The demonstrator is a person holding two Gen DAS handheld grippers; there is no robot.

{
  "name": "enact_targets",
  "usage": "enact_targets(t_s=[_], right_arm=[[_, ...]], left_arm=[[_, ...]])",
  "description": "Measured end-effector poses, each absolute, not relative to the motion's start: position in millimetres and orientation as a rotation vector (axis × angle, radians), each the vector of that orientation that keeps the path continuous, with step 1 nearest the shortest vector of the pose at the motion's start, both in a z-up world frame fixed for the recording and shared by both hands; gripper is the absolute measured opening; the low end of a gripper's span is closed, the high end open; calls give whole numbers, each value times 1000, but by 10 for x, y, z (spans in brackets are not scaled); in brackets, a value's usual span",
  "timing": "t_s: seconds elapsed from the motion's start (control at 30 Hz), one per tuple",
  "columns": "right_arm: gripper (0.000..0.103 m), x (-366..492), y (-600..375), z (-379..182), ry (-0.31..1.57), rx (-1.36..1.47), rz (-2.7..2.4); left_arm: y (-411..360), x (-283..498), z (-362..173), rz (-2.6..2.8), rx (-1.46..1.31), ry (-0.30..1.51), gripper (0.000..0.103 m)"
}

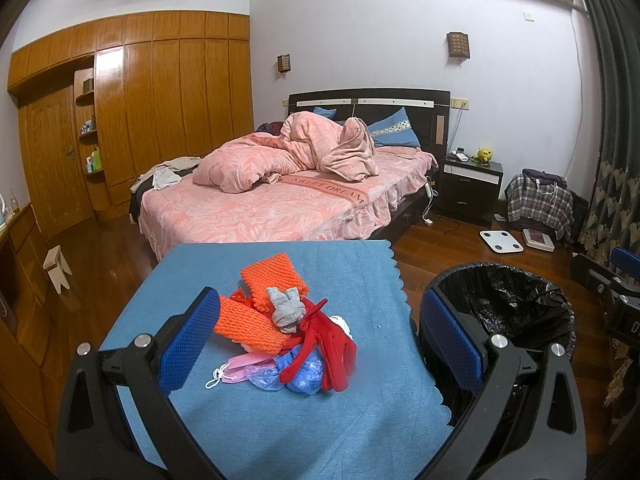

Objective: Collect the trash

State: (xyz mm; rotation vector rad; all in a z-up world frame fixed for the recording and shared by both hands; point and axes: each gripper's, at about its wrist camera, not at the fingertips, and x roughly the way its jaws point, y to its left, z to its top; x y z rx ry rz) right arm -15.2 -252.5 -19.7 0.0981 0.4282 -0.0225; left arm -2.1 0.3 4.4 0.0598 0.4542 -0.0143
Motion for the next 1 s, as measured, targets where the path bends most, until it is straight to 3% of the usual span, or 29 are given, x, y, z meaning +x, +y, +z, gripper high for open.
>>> enact_targets(t_s=[1.0], right_arm=[[97, 46, -2296, -352, 442, 110, 20]], left_arm=[[221, 79, -170, 16, 48, 463, 98]])
